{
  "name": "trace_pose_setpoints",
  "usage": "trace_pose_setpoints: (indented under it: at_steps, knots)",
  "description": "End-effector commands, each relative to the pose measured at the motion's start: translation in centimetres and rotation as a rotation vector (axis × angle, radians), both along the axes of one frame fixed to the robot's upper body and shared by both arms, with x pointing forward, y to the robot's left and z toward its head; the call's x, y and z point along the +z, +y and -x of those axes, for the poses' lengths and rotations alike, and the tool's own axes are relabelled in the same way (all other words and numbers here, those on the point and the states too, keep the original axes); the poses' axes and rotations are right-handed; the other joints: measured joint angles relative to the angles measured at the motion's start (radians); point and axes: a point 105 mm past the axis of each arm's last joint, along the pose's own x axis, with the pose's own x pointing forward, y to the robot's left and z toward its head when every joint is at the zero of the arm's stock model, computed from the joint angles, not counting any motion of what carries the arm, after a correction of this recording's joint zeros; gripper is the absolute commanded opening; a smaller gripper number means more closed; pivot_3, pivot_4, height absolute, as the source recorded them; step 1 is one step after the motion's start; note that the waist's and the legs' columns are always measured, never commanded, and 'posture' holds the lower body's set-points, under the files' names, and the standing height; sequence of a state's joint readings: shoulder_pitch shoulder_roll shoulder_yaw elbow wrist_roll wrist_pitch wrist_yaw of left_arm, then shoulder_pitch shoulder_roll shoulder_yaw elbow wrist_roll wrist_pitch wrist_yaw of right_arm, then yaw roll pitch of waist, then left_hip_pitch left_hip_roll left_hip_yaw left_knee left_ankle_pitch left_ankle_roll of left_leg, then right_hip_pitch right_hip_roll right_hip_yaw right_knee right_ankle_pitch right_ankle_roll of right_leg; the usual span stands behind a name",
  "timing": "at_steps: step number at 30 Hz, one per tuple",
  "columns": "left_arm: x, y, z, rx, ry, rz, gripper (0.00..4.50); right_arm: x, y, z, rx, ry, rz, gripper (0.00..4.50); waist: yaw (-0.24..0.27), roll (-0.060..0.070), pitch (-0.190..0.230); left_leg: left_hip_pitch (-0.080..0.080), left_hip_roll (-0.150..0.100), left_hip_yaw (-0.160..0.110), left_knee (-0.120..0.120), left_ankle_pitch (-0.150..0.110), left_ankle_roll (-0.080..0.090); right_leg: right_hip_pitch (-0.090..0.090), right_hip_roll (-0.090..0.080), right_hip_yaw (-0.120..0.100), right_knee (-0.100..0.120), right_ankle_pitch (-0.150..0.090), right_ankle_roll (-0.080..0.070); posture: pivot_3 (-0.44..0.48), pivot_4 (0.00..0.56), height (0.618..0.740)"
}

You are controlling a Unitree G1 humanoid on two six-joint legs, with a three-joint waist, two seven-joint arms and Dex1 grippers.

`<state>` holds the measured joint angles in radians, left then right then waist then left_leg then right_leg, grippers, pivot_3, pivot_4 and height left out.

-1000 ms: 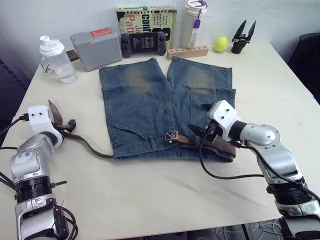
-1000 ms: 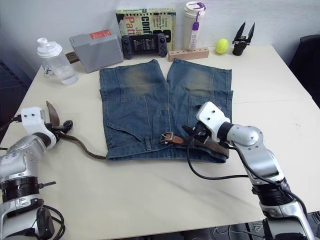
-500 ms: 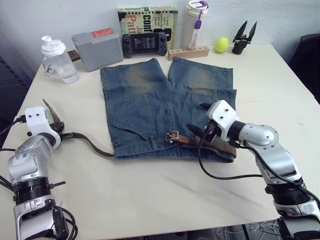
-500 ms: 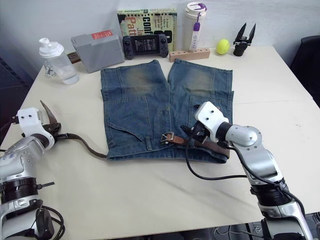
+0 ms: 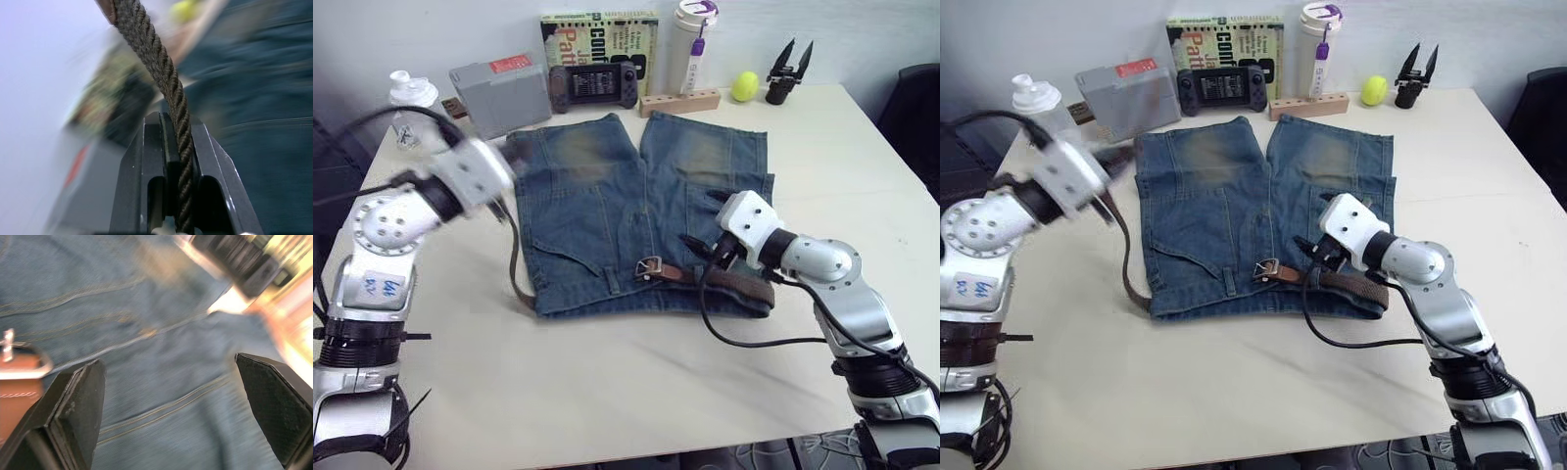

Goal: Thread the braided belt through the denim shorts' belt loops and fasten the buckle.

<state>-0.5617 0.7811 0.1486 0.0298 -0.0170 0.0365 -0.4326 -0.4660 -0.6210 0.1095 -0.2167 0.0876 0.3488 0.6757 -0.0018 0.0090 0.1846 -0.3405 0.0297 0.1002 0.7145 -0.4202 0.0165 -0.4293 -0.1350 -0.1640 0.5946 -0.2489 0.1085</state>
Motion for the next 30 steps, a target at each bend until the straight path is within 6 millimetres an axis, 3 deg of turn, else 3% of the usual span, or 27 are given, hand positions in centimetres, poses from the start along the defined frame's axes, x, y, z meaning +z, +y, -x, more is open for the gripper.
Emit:
trace_pose_setpoints:
  at_steps: [1,10,16,22,30]
  knots:
    - [-6.6,-8.9,4.7,-0.57,0.233,-0.461,0.07,4.2,2.0,1.1,0.125,-0.391,0.239,4.5,-0.002,0.001,0.0,0.0,0.0,0.0,0.0,0.0,0.0,0.0,0.0,0.0,0.0,0.0,0.0,0.0,0.15,0.722]
    - [-7.9,-9.9,4.9,-0.623,0.236,-0.49,0.07,2.5,6.1,3.0,0.287,-0.432,0.252,4.5,-0.025,0.002,0.001,0.001,0.001,0.002,-0.001,0.0,0.0,-0.002,0.002,0.002,0.001,-0.001,-0.001,0.0,0.15,0.722]
    - [-8.0,-9.0,4.4,-0.566,0.235,-0.504,0.07,2.7,6.6,4.0,0.335,-0.365,0.155,4.5,-0.021,0.002,0.001,0.0,0.001,0.001,0.0,0.0,0.0,-0.002,0.001,0.001,0.002,-0.001,-0.001,0.0,0.15,0.722]
    - [-7.6,-8.4,3.6,-0.505,0.206,-0.509,0.07,1.0,5.7,4.6,0.374,-0.286,0.231,4.5,-0.02,0.002,0.001,0.0,0.001,0.0,0.0,0.0,0.0,-0.002,0.001,0.001,0.002,-0.001,-0.001,0.0,0.15,0.722]
    - [-7.4,-9.2,3.5,-0.521,0.165,-0.521,0.07,1.5,7.2,5.9,0.434,-0.277,0.189,4.5,-0.022,0.002,0.001,0.0,0.001,0.0,0.0,0.0,0.0,-0.001,0.001,0.0,0.002,-0.001,-0.001,0.0,0.15,0.722]
